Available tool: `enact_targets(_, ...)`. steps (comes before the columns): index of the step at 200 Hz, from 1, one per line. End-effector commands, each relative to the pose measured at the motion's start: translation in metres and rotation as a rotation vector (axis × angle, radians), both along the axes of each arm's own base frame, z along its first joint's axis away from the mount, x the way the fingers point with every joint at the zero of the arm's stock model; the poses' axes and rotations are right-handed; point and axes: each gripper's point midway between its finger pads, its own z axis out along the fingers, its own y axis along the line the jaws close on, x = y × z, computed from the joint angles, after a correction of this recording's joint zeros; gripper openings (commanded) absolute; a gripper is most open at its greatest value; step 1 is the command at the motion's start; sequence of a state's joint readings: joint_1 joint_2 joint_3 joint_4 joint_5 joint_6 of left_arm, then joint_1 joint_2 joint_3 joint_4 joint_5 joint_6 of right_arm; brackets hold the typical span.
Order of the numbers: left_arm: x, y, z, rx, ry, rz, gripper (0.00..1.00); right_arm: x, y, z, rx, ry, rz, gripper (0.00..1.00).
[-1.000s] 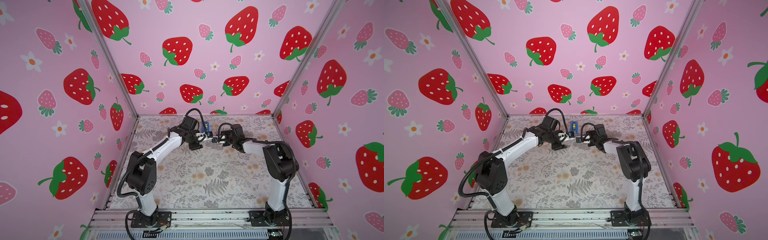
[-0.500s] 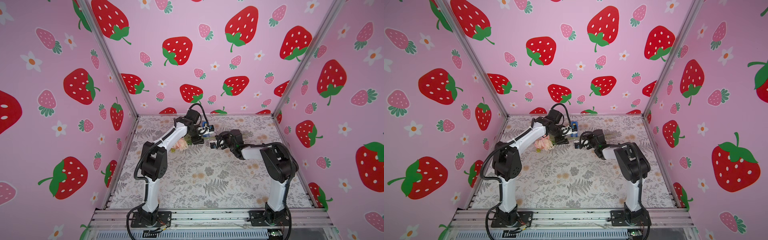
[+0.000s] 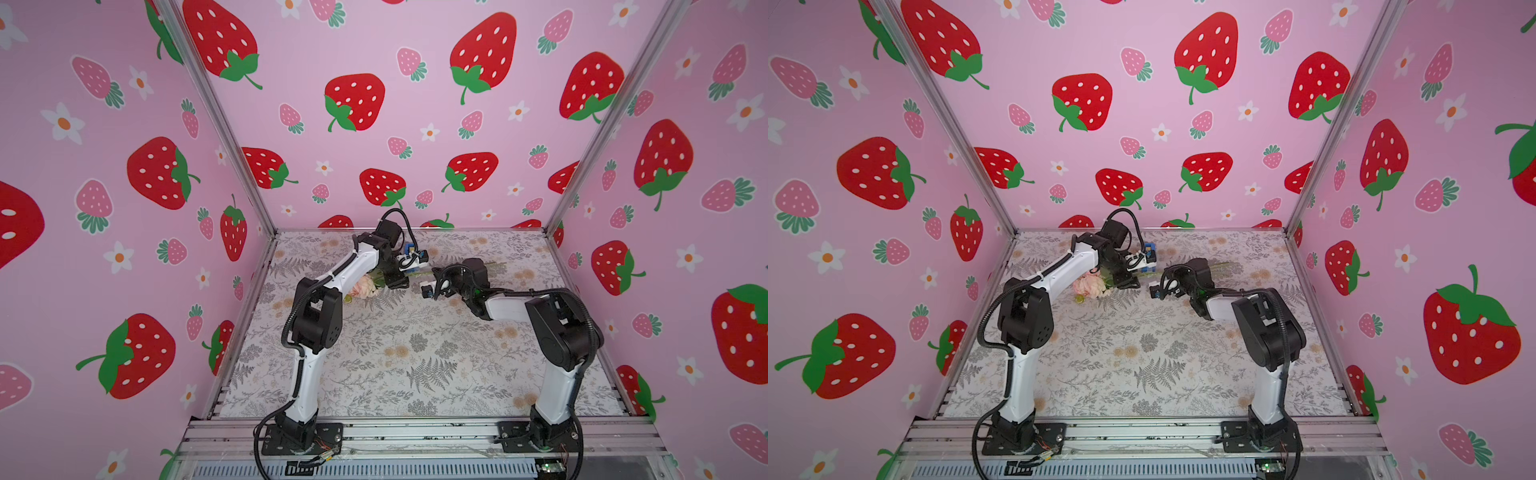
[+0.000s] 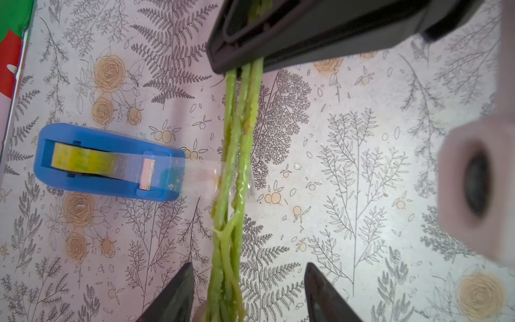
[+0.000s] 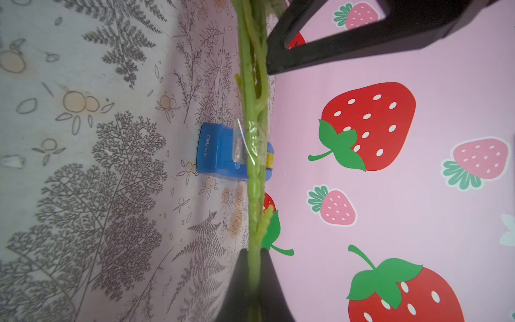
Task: Wrap bouquets with tape
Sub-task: Wrap the tape around the bouquet.
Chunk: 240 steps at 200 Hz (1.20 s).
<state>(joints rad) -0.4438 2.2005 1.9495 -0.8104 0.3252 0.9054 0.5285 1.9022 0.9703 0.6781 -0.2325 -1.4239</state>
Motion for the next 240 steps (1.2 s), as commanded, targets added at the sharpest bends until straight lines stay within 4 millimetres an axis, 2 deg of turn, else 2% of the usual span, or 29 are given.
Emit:
enact_targets(1,0.003,-0.008,0.005,-0.016,-0.003,-0.016,0.66,-0.015,0.014,0.024,0.018,-0.054,0.095,0.0)
enact_targets(26,0.006,-0.006,-0.001,0.008,-0.017,-0.035,0.65,-0.018,0.016,0.024,0.008,-0.053,0.119,0.0)
enact_targets(48,0.011,-0.007,-0.002,0.016,-0.05,-0.042,0.56,-0.019,0.017,0.026,0.011,-0.054,0.131,0.0)
enact_targets(87,0.01,-0.002,-0.018,0.082,-0.07,-0.06,0.25,-0.021,0.02,0.026,0.021,-0.045,0.148,0.0)
enact_targets(118,0.01,0.003,-0.028,0.119,-0.086,-0.068,0.07,-0.025,0.022,0.029,0.042,-0.034,0.164,0.0)
enact_targets(123,0.011,0.004,-0.029,0.122,-0.09,-0.065,0.01,-0.025,0.022,0.03,0.046,-0.033,0.164,0.0)
enact_targets(164,0.023,0.005,-0.022,0.134,-0.16,-0.041,0.0,-0.026,0.022,0.039,0.11,0.0,0.144,0.0)
enact_targets(175,0.033,0.01,-0.018,0.157,-0.21,-0.006,0.0,-0.028,0.022,0.043,0.137,0.024,0.138,0.12)
enact_targets(185,0.039,0.013,-0.015,0.172,-0.242,0.01,0.0,-0.031,0.019,0.046,0.166,0.049,0.131,0.34)
enact_targets(199,0.04,0.014,-0.01,0.185,-0.273,-0.002,0.0,-0.04,0.014,0.052,0.203,0.084,0.133,0.56)
enact_targets(217,0.046,0.017,-0.007,0.225,-0.335,0.0,0.0,-0.054,0.007,0.055,0.19,0.153,0.158,0.57)
enact_targets(240,0.06,0.023,-0.008,0.305,-0.47,0.009,0.0,-0.066,-0.007,0.075,0.269,0.257,0.163,0.56)
